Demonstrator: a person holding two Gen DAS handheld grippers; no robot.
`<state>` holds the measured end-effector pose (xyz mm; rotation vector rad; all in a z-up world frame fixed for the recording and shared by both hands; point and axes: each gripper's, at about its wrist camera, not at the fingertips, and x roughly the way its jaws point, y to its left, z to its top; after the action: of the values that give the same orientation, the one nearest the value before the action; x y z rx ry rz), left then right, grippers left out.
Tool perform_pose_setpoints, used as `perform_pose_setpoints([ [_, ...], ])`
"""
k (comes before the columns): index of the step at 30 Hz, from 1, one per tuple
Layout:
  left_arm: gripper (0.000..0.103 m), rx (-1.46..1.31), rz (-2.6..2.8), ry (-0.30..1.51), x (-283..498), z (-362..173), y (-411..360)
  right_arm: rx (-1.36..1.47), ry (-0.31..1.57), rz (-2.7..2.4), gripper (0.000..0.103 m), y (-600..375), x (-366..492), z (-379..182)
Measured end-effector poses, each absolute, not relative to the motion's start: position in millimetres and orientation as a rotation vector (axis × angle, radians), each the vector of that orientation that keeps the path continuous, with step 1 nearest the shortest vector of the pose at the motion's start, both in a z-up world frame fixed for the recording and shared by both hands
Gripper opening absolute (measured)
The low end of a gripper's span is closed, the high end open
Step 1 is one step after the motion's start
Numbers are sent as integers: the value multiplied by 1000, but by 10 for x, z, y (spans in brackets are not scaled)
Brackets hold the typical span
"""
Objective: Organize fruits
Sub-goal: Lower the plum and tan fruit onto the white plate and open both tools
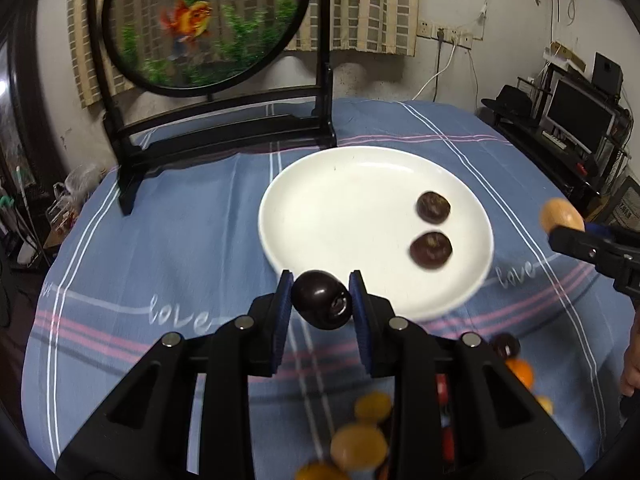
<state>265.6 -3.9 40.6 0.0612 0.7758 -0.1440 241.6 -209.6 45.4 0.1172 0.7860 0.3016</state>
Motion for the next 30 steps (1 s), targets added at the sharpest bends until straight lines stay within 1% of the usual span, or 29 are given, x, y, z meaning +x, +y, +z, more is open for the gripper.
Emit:
perform_pose_setpoints([
  [3,29,56,-138,806,2965,292,-84,91,790,318,45,-1897,2703,401],
  [9,29,73,-142,875,3379,-3,-118,44,860,344,45,-1628,3259,111],
  [15,30,40,-180,927,3576,-133,-75,22,937,359,45,-1532,3626,-169],
  [16,32,46,-179,929,3583,-142,-81,20,946,360,46,-1528,3617,-200],
  [17,42,52,-172,929,3592,-150,-87,26,944,365,47,-1536,3619,-210],
  [18,54,50,-170,926,3598,-153,-86,29,931,362,52,-1545,3611,-196],
  [19,56,41,-173,922,3596,-150,-79,26,921,356,60,-1549,3603,-178],
  [22,57,58,-165,909,3577,-121,-90,22,884,348,60,-1593,3548,-79],
  [24,62,60,-160,898,3557,-86,-90,25,875,351,60,-1603,3527,-43],
  [30,64,63,-145,853,3469,94,-62,40,857,350,60,-1611,3455,68],
])
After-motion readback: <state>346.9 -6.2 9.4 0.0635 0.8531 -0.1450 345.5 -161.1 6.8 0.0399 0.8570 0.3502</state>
